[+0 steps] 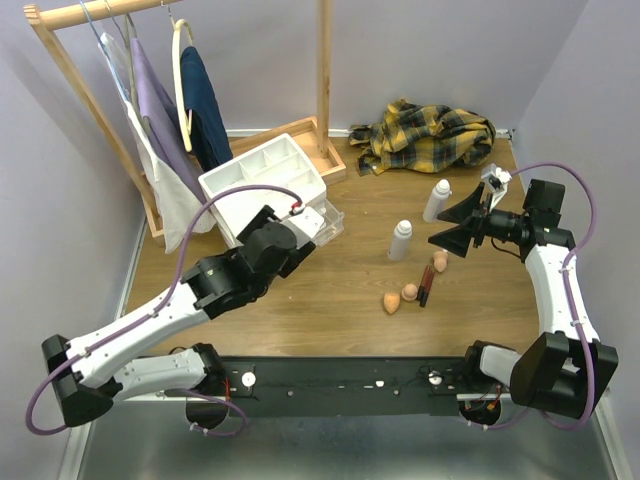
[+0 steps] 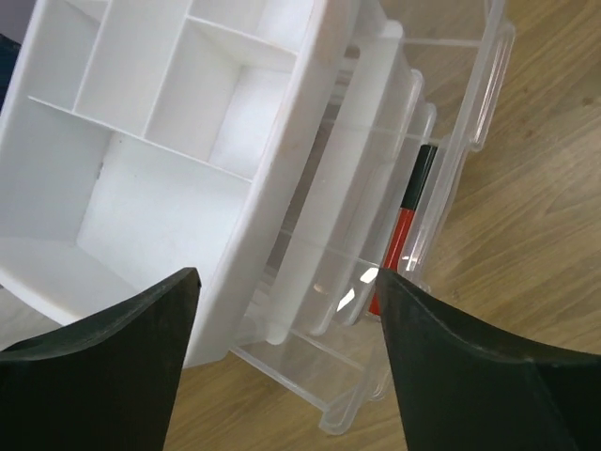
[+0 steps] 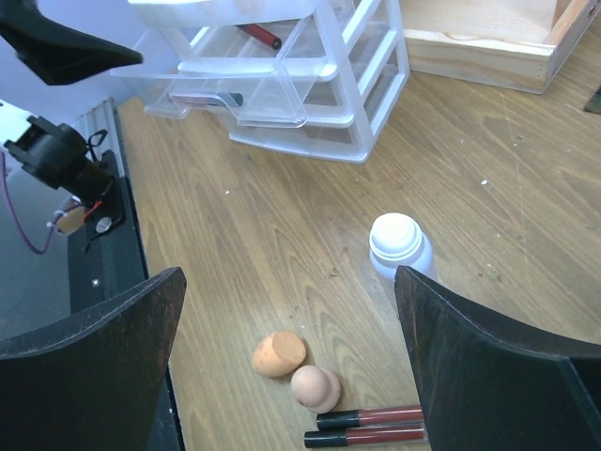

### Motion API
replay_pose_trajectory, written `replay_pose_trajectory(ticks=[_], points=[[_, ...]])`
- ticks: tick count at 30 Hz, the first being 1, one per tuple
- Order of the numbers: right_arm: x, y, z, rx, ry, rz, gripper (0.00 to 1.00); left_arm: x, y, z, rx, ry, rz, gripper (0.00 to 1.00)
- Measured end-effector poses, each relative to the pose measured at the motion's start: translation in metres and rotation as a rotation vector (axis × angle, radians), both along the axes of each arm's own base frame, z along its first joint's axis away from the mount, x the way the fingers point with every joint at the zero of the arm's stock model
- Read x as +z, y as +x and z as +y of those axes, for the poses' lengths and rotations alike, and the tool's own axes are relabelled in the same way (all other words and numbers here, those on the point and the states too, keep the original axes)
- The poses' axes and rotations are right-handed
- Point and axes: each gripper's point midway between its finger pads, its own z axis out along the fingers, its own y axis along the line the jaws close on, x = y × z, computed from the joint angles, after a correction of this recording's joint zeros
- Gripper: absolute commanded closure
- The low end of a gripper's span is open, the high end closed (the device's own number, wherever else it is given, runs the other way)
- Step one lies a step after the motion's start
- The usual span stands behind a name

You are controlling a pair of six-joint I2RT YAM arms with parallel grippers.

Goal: Organize the makeup
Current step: Place the lipstick in the drawer, then pick up the lipstick at the center of the board.

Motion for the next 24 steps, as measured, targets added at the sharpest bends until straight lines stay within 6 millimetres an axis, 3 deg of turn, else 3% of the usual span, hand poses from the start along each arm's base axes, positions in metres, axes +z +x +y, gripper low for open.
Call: replay_pose_trajectory(ticks=[3, 10, 24], points=[[-0.001, 0.001, -0.001, -0.004, -0.010, -0.011, 0.00, 0.013, -0.004, 0.000, -0.021, -0.100, -0.033, 0.01], [-0.006, 0.003, -0.003, -0.007, -0.033, -0.029, 0.00, 0.031, -0.003, 0.014, -0.022, -0.318, -0.092, 0.01], [-0.026, 0.000, -0.004, 0.013, -0.070, -0.024, 0.00, 0.035, -0.001, 0.008, -0.077, -0.455, -0.070, 0.01]])
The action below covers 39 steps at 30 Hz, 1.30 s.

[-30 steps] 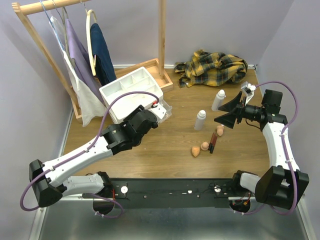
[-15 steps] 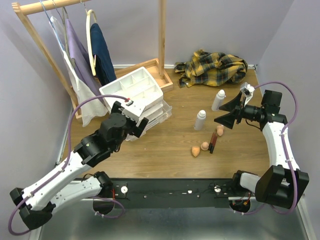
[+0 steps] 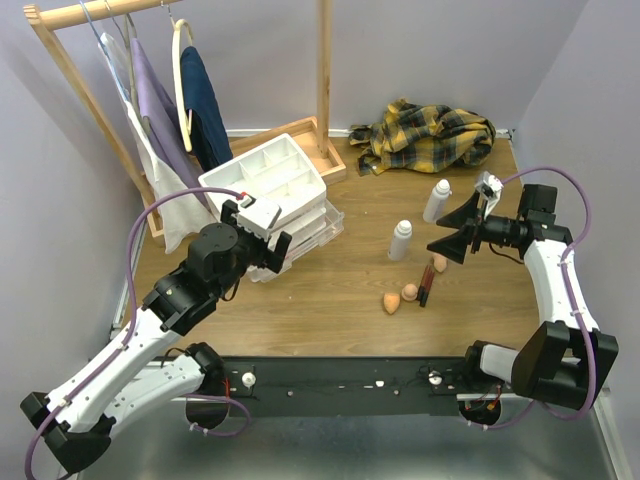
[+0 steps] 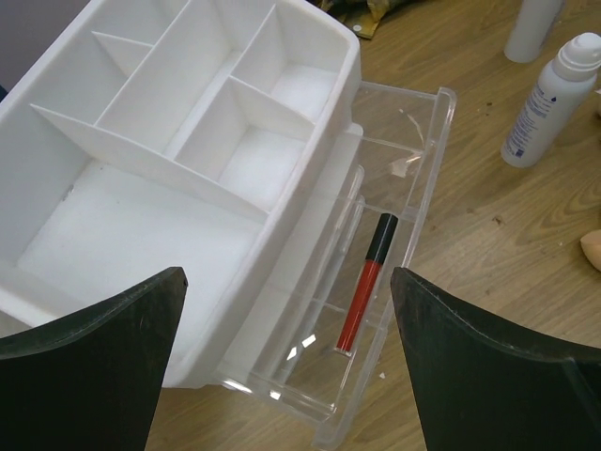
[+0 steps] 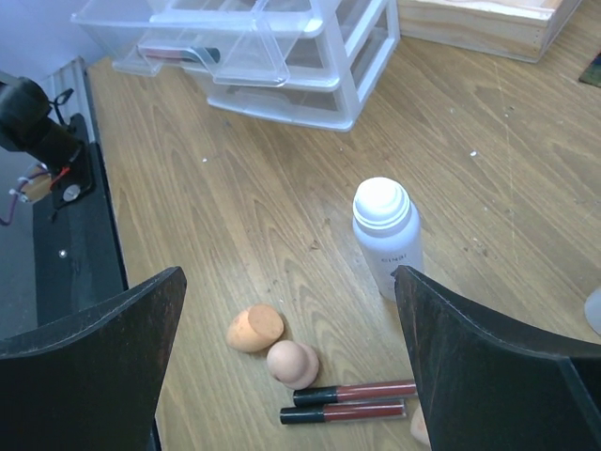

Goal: Organize the makeup
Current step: Pick up the lipstick at the center of the board.

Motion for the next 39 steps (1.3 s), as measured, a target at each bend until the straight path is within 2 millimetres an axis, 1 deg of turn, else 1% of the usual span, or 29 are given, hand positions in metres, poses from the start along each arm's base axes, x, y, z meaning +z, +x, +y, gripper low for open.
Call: replay_pose_trajectory(ticks=[6, 12, 17, 23, 26, 31, 33, 39], points=[[-0.010, 0.001, -0.005, -0.024, -0.056, 0.002, 0.00, 0.000, -0.001, -0.003, -0.016, -0.012, 0.003, 0.01], [-0.022, 0.000, -0.013, -0.049, -0.150, -0.011, 0.00, 0.000, -0.002, -0.005, -0.030, -0.020, 0.003, 0.01], [-0.026, -0.002, -0.018, -0.060, -0.213, -0.035, 0.00, 0.001, -0.002, -0.006, -0.035, -0.025, 0.001, 0.01], [-0.035, -0.003, -0.024, -0.067, -0.261, -0.025, 0.00, 0.002, -0.002, -0.005, -0.037, -0.029, -0.002, 0.01], [-0.043, -0.006, -0.024, -0.054, -0.260, 0.012, 0.00, 0.003, -0.003, -0.005, -0.037, -0.032, -0.005, 0.01], [-0.068, -0.011, -0.026, -0.021, -0.276, 0.111, 0.00, 0.005, -0.004, -0.004, -0.038, -0.037, -0.010, 0.01], [-0.072, -0.011, -0.027, -0.021, -0.286, 0.122, 0.00, 0.006, -0.004, -0.004, -0.039, -0.039, -0.012, 0.01], [-0.080, -0.010, -0.028, -0.021, -0.353, 0.138, 0.06, 0.006, -0.004, -0.004, -0.039, -0.040, -0.011, 0.01]])
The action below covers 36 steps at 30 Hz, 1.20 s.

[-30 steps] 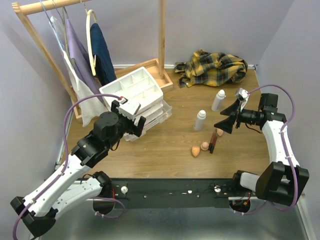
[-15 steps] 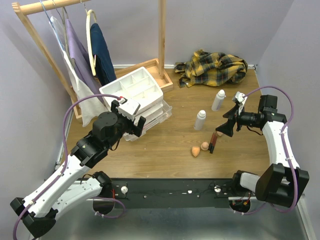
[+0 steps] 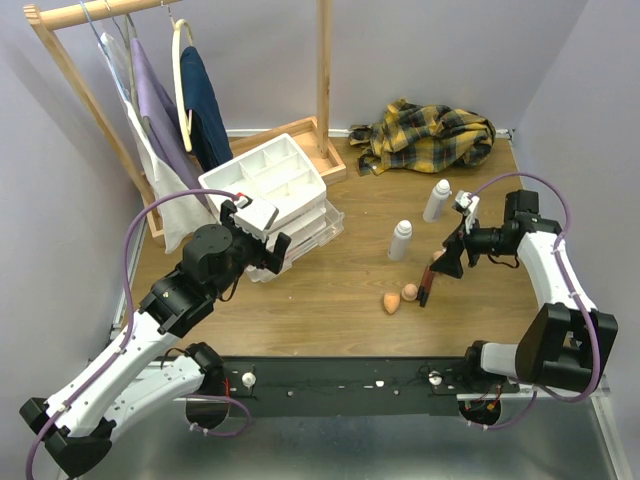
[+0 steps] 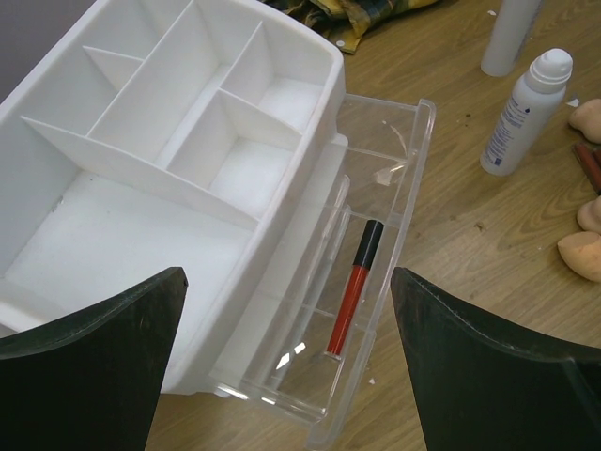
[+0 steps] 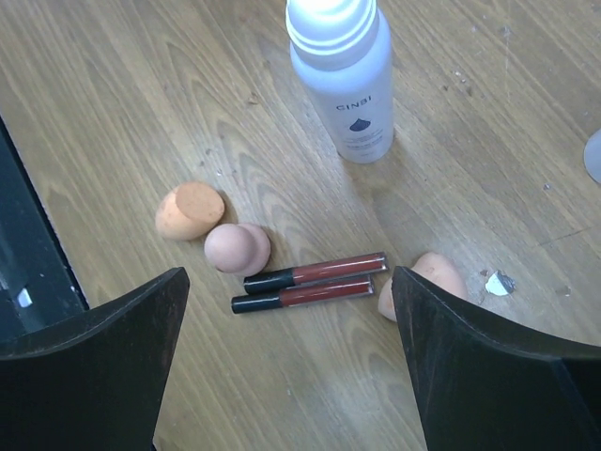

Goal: Organize the makeup
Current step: Pick up the lipstick at the center of the board.

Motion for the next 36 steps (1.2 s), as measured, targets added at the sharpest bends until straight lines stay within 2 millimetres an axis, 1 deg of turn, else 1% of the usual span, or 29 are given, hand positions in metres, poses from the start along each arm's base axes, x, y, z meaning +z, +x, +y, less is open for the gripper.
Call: replay_pose_trajectory(ticks=[4, 9, 10, 13, 20, 24, 30, 33, 34, 36], points=[[-0.009, -0.001, 0.002, 0.013, -0.054, 0.011, 0.12, 0.000, 0.000, 0.000, -0.001, -0.001, 0.000, 0.01], [-0.030, -0.010, 0.008, 0.036, -0.116, 0.055, 0.18, 0.000, 0.000, -0.001, -0.005, -0.001, 0.002, 0.01], [-0.033, -0.011, 0.008, 0.039, -0.128, 0.064, 0.21, -0.001, 0.000, -0.001, -0.006, -0.001, 0.002, 0.01], [-0.038, -0.013, 0.009, 0.046, -0.163, 0.072, 0.25, -0.002, 0.000, 0.000, -0.004, 0.000, 0.004, 0.01], [-0.042, -0.009, 0.008, 0.042, -0.202, 0.068, 0.25, -0.002, 0.000, 0.000, -0.003, 0.000, 0.005, 0.01], [-0.044, -0.010, 0.010, 0.071, -0.223, 0.051, 0.24, -0.002, 0.001, 0.001, -0.002, 0.000, 0.005, 0.01], [-0.047, -0.015, 0.011, 0.188, -0.263, -0.020, 0.21, -0.002, 0.001, 0.001, -0.003, -0.001, 0.005, 0.01], [-0.048, -0.018, 0.010, 0.257, -0.285, -0.060, 0.09, -0.002, 0.001, 0.001, -0.001, -0.002, 0.005, 0.01], [-0.049, -0.019, 0.010, 0.274, -0.291, -0.071, 0.00, -0.002, 0.002, 0.001, 0.001, -0.001, 0.005, 0.01], [-0.050, -0.019, 0.009, 0.313, -0.304, -0.101, 0.00, -0.002, 0.002, 0.002, 0.001, -0.002, 0.005, 0.01]])
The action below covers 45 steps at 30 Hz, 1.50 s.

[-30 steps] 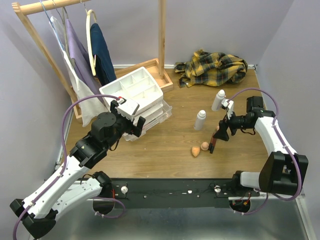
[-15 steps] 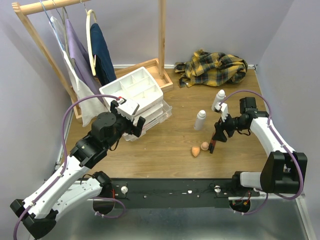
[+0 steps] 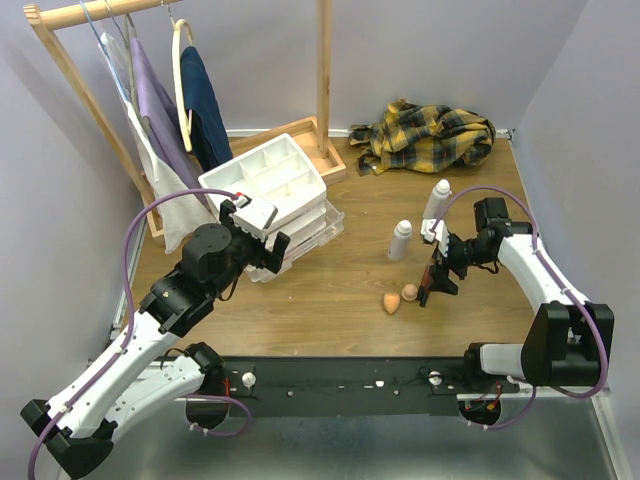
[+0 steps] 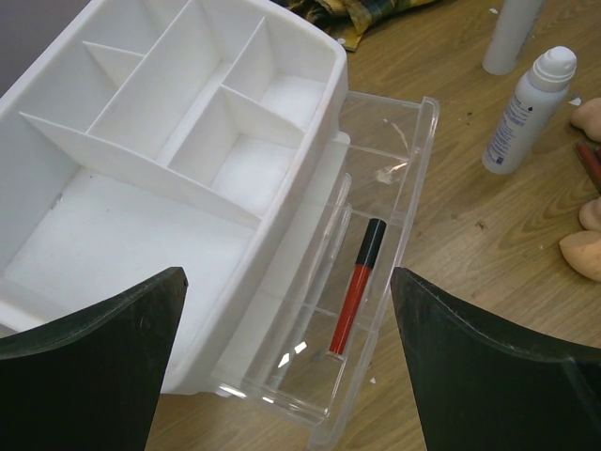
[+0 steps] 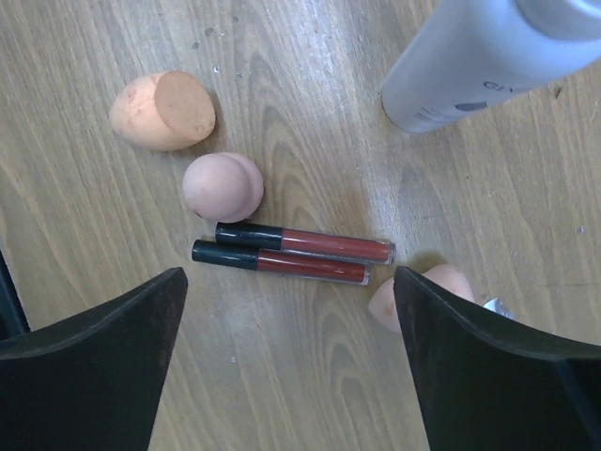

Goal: Organize the makeup
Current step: Pick up the lipstick at the center of the board.

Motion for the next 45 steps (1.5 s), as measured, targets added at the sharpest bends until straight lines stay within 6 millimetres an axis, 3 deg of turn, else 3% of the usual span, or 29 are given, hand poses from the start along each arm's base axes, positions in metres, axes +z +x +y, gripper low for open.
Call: replay_pose_trajectory(ticks=[8, 19, 25, 29, 37, 45], points=[[-0.001, -0.004, 0.002, 0.143, -0.010, -0.069, 0.01, 0.000, 0.000, 0.000, -0.001, 0.000, 0.000, 0.01], [-0.026, -0.023, 0.016, 0.340, -0.022, 0.053, 0.30, 0.000, 0.000, 0.000, 0.000, -0.001, 0.000, 0.01], [-0.030, -0.024, 0.019, 0.387, -0.070, 0.043, 0.49, 0.000, 0.001, 0.001, 0.004, -0.002, -0.001, 0.01], [-0.034, -0.022, 0.016, 0.392, -0.106, 0.039, 0.57, 0.000, 0.001, 0.001, 0.005, -0.003, 0.000, 0.01], [-0.045, -0.025, 0.008, 0.403, -0.166, 0.049, 0.59, 0.000, 0.000, 0.000, -0.002, -0.005, 0.001, 0.01], [-0.054, -0.023, 0.006, 0.415, -0.196, 0.051, 0.54, 0.000, 0.000, 0.000, -0.006, -0.006, 0.002, 0.01]])
